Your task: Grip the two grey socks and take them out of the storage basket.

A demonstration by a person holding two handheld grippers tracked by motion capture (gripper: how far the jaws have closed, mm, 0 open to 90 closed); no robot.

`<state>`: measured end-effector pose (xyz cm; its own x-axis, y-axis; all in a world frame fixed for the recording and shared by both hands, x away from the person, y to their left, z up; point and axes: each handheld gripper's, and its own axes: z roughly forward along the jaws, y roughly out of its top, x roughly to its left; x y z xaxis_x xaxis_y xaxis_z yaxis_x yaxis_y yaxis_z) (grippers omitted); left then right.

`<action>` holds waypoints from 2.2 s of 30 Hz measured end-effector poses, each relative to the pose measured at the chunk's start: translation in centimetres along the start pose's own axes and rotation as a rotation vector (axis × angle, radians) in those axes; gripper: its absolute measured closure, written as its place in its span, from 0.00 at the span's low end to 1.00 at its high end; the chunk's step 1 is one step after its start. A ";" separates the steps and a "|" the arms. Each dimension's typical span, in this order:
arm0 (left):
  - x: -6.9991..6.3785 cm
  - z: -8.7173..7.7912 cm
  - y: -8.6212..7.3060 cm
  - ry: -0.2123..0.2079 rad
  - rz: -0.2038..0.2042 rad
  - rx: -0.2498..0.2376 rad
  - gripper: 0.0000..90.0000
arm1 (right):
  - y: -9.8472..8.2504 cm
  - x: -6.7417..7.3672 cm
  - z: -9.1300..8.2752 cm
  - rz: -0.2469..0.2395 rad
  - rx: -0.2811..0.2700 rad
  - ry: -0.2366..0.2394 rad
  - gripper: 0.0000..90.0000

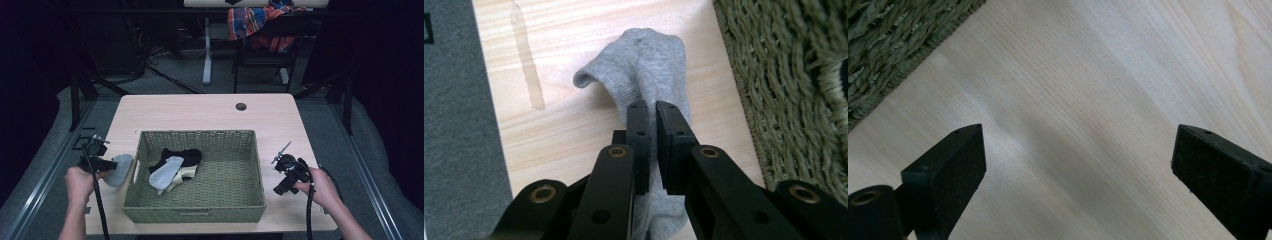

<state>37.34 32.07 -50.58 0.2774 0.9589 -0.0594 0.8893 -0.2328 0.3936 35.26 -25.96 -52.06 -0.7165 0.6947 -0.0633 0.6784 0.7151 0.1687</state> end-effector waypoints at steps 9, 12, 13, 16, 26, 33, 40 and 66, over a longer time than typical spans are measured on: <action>0.0 0.9 -0.1 -0.036 -0.021 0.058 0.92 | 0.0 0.0 0.0 0.000 -0.001 -0.001 0.08; 0.3 0.6 -0.2 -0.049 -0.036 0.049 0.84 | 0.0 0.0 0.0 0.000 -0.007 0.004 0.08; 0.4 0.5 -0.1 -0.053 -0.038 0.044 0.79 | 0.0 0.0 0.0 0.001 -0.006 0.004 0.08; 0.6 -0.4 0.0 -0.051 -0.050 0.018 0.61 | 0.0 0.0 0.0 0.000 -0.005 0.002 0.08; -1.1 -4.7 0.8 0.017 -0.051 -0.178 0.16 | 0.0 -0.1 0.0 0.010 -0.009 0.005 0.08; -3.4 -5.9 1.6 0.013 0.008 -0.229 0.05 | 0.0 0.0 -0.1 0.010 -0.005 0.006 0.08; -5.6 -6.6 2.4 -0.007 0.063 -0.262 0.00 | -0.1 -0.1 0.0 0.009 -0.003 0.012 0.08; -12.0 -4.5 4.9 -0.055 0.217 -0.238 0.00 | -0.7 0.1 0.1 0.038 -0.027 0.013 0.08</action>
<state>36.70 20.21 -43.80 0.4763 0.8793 0.0026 0.6993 -0.3805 0.6052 34.73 -26.43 -52.31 -0.6925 0.7201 -0.0432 0.7007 0.6857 0.1972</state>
